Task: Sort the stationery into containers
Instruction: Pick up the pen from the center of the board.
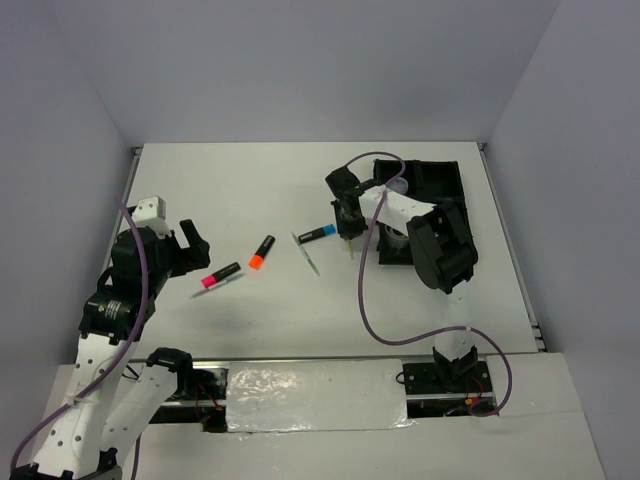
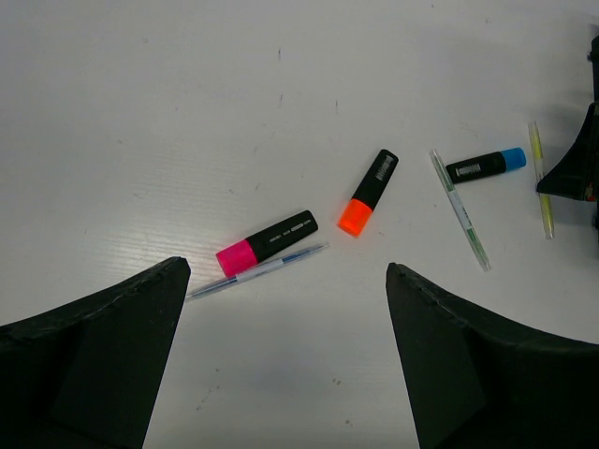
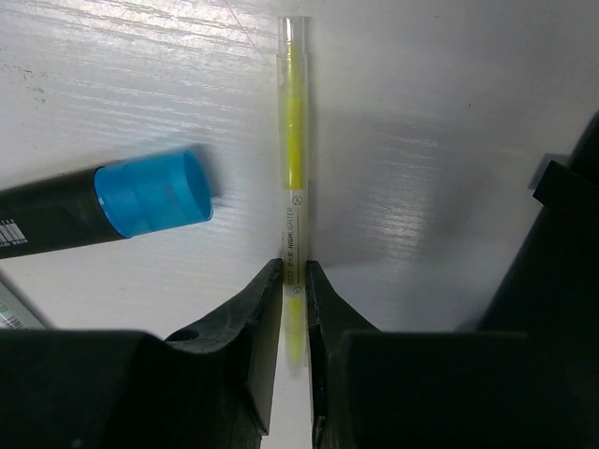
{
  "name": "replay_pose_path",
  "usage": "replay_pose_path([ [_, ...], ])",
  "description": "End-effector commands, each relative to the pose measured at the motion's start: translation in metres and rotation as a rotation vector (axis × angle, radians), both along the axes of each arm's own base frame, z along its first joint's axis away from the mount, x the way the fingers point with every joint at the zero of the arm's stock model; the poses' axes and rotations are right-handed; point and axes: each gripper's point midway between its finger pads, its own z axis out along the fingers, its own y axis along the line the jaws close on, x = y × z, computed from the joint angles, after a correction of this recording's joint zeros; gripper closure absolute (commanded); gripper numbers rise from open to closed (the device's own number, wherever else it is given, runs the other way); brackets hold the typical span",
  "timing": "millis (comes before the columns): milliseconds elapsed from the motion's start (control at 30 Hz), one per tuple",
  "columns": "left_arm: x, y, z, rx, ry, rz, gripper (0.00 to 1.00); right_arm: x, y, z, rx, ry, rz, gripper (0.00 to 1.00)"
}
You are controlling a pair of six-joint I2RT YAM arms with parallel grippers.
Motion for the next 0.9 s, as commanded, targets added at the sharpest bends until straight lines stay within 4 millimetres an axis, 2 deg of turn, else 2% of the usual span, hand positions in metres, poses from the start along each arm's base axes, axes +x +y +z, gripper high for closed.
replay_pose_path([
  [0,0.005,-0.001,0.014,0.011,-0.054,-0.012,0.01,-0.005,-0.006,-0.017,-0.004,0.039,0.003,0.79],
  [67,0.005,-0.001,0.013,0.012,-0.051,-0.012,0.01,-0.009,-0.008,-0.022,-0.006,0.063,0.008,0.78],
  [167,0.005,-0.001,0.013,0.011,-0.054,-0.012,0.01,-0.015,-0.009,-0.028,-0.017,0.087,0.010,0.66],
  [233,0.004,0.000,0.013,0.012,-0.054,-0.011,0.01,-0.019,-0.010,-0.031,-0.013,0.096,0.014,0.65],
  [300,0.004,0.000,0.014,0.012,-0.059,-0.009,0.01,-0.021,-0.011,-0.030,-0.010,0.091,0.013,0.73],
  [367,0.003,0.000,0.016,0.011,-0.065,-0.009,0.01,-0.020,-0.009,-0.028,0.000,0.081,0.018,0.98],
  [467,0.003,0.000,0.016,0.011,-0.068,-0.009,0.01,-0.014,-0.002,-0.015,0.045,0.047,0.037,1.00],
  [600,0.002,-0.001,0.017,0.008,-0.073,-0.015,0.01,-0.001,0.015,0.039,0.215,-0.051,0.065,1.00],
  [633,0.002,0.000,0.018,0.009,-0.075,-0.014,0.01,0.009,0.005,0.067,0.255,-0.109,0.038,1.00],
  [667,0.002,-0.001,0.018,0.008,-0.075,-0.015,0.01,0.012,-0.003,0.080,0.278,-0.132,0.002,1.00],
  [700,0.002,-0.001,0.017,0.008,-0.073,-0.017,0.01,0.022,-0.024,0.093,0.304,-0.163,-0.051,1.00],
  [733,0.001,-0.001,0.019,0.007,-0.079,-0.017,0.01,0.025,-0.033,0.117,0.346,-0.215,-0.083,1.00],
  [800,0.001,0.000,0.019,0.007,-0.081,-0.012,0.01,0.035,-0.060,0.138,0.349,-0.278,-0.162,1.00],
  [833,0.000,0.000,0.020,0.006,-0.086,-0.010,0.01,0.045,-0.091,0.155,0.325,-0.329,-0.269,1.00],
  [867,0.000,0.001,0.019,0.007,-0.084,-0.009,0.01,0.051,-0.109,0.162,0.310,-0.353,-0.326,1.00],
])
